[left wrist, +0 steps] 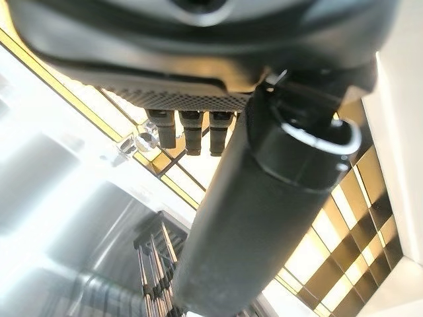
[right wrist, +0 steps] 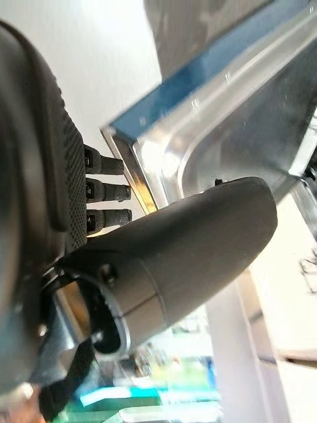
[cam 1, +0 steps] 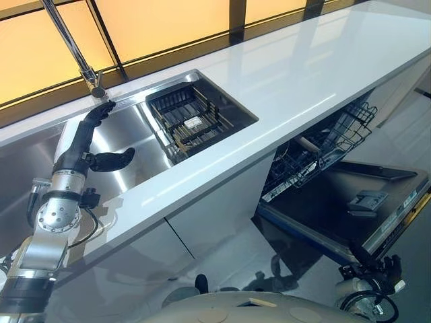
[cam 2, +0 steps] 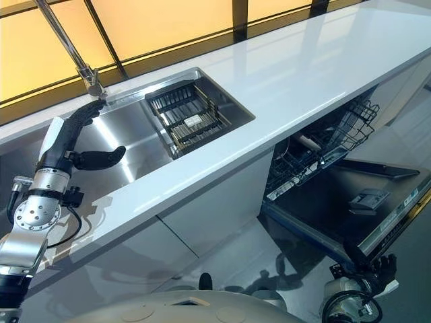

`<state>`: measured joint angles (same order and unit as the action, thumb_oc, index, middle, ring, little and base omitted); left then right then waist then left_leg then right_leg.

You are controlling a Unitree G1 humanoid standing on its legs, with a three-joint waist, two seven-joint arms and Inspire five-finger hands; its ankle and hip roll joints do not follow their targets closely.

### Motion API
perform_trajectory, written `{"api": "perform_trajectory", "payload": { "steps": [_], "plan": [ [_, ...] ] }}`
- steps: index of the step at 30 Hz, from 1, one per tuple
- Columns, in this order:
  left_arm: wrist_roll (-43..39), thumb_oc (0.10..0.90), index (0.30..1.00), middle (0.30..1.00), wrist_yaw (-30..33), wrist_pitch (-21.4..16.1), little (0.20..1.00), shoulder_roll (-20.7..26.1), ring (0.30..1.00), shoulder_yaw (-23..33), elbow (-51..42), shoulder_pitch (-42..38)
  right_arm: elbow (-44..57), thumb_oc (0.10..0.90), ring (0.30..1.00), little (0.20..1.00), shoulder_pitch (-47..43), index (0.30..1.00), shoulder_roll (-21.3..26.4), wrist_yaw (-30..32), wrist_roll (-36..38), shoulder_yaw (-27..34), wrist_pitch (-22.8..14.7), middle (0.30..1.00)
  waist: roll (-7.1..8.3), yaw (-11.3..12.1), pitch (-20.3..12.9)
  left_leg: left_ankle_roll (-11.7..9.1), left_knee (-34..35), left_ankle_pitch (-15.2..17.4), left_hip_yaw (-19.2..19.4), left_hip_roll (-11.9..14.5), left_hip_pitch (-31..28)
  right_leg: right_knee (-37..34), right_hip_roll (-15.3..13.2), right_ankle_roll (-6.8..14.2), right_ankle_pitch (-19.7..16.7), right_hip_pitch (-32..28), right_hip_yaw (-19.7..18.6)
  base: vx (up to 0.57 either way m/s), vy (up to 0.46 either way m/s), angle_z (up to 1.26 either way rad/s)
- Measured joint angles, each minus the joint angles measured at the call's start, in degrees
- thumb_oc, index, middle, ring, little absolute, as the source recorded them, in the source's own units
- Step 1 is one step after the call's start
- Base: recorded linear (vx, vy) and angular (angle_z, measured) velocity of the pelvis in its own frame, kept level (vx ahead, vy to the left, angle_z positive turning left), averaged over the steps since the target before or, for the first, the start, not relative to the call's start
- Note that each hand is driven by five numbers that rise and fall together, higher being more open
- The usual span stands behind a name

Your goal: Pick up plates and place into dishwasher.

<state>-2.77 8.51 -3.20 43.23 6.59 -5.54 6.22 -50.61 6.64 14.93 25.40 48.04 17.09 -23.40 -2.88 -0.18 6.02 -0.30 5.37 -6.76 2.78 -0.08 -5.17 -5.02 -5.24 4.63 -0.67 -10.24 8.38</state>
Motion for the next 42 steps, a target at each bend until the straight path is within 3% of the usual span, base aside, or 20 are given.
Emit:
{"api": "perform_trajectory", "payload": {
  "steps": [4,8,12,14,18,20,26,32,37,42],
  "plan": [
    [-1.69,0.8,0.9,0.9,4.02,0.05,0.9,0.36,0.9,-1.87,2.35,-4.12,-3.89,0.8,0.9,0.9,-2.08,0.9,6.45,-8.6,12.17,0.87,1.37,0.9,-2.7,0.19,1.28,0.2,-0.31,-1.86,-0.63,0.21,4.85,2.97,0.05,-0.27,-0.13,6.16,0.22,-0.27,-0.037,0.04],
    [-2.71,0.8,0.9,0.9,7.65,-2.26,0.9,1.32,0.9,-3.81,6.08,-11.02,-7.3,0.8,0.9,0.9,-8.41,0.9,11.21,-13.3,18.36,0.6,1.68,0.9,-4.9,0.06,7.24,-0.45,-1.56,-3.89,-0.69,0.72,10.65,8.21,0.1,-0.98,-0.28,14.14,0.16,-0.35,-0.075,-0.09],
    [-3.26,0.8,0.9,0.9,12.0,-4.51,0.9,3.77,0.9,-6.45,9.55,-19.55,-8.32,0.8,0.9,0.9,-21.25,0.9,12.93,-1.68,18.15,1.12,-3.79,0.9,-6.32,0.44,15.5,-1.19,-3.88,-4.36,-0.88,1.01,17.69,17.52,-0.25,-2.55,0.79,25.27,-0.18,-0.12,-0.003,-0.22],
    [-4.03,0.8,0.9,0.9,13.0,-4.73,0.9,3.83,0.9,-8.0,9.2,-22.3,-7.32,0.8,0.9,0.9,-24.76,0.9,13.08,4.29,17.92,1.41,-6.51,0.9,-7.49,1.0,18.62,-1.21,-4.01,-4.34,-1.07,1.07,18.59,19.66,-0.37,-3.06,1.12,27.42,-0.77,-0.06,0.022,-0.13],
    [-4.2,0.8,0.9,0.9,15.69,-5.11,0.9,4.2,0.9,-8.98,8.57,-24.65,-4.8,0.8,0.9,0.9,-26.36,0.9,13.02,8.93,16.54,2.17,-8.12,0.9,-8.74,1.56,20.73,-2.44,-4.25,-3.08,-1.58,0.91,19.54,21.29,-0.32,-3.71,1.55,29.65,-1.57,-0.08,0.022,-0.13],
    [-4.37,0.8,0.9,0.9,16.74,-5.12,0.9,5.08,0.9,-8.77,7.26,-24.99,-2.91,0.8,0.9,0.9,-26.28,0.9,13.05,8.33,16.27,1.73,-8.43,0.9,-8.86,1.58,20.79,-2.43,-4.54,-3.07,-1.66,0.93,20.8,21.94,-0.19,-3.81,1.61,31.24,-1.76,-0.08,-0.005,-0.16],
    [-4.35,0.8,0.9,0.9,17.34,-6.09,0.9,5.23,0.9,-6.1,5.05,-26.92,1.52,0.8,0.9,0.9,-23.76,0.9,13.08,-0.65,19.27,-0.12,-9.72,0.9,-9.08,1.48,21.79,-2.36,-5.49,-3.17,-1.48,0.87,23.07,23.86,0.03,-4.18,2.02,34.72,-2.7,-0.05,0.002,-0.18],
    [-4.35,0.8,0.9,0.9,17.33,-6.63,0.9,5.24,0.9,-5.69,5.18,-28.32,1.5,0.8,0.9,0.9,-23.38,0.9,13.22,-13.52,25.83,-1.96,-9.3,0.9,-9.12,0.83,22.14,-2.1,-6.15,-3.7,-1.82,0.96,23.01,24.0,0.06,-4.2,2.17,34.9,-2.21,-0.02,0.021,-0.12],
    [-4.33,0.8,0.9,0.9,17.23,-7.03,0.9,5.24,0.9,-4.43,5.17,-28.2,4.68,0.8,0.9,0.9,-21.73,0.9,13.15,-31.03,34.94,-2.77,-5.11,0.9,-9.03,0.1,22.47,-2.08,-6.09,-3.68,-1.49,1.01,23.03,23.79,0.02,-4.1,2.22,35.03,-1.94,0.0,0.013,-0.03],
    [-4.32,0.8,0.9,0.9,17.11,-7.11,0.9,5.2,0.9,-1.5,5.93,-27.98,6.95,0.8,0.9,0.9,-19.03,0.9,13.32,-39.86,40.63,-3.55,-1.16,0.9,-8.37,0.07,22.92,-2.17,-5.97,-3.57,-1.36,1.48,22.94,23.05,0.07,-4.2,2.14,35.06,-0.54,0.03,0.025,-0.1]
  ]
}}
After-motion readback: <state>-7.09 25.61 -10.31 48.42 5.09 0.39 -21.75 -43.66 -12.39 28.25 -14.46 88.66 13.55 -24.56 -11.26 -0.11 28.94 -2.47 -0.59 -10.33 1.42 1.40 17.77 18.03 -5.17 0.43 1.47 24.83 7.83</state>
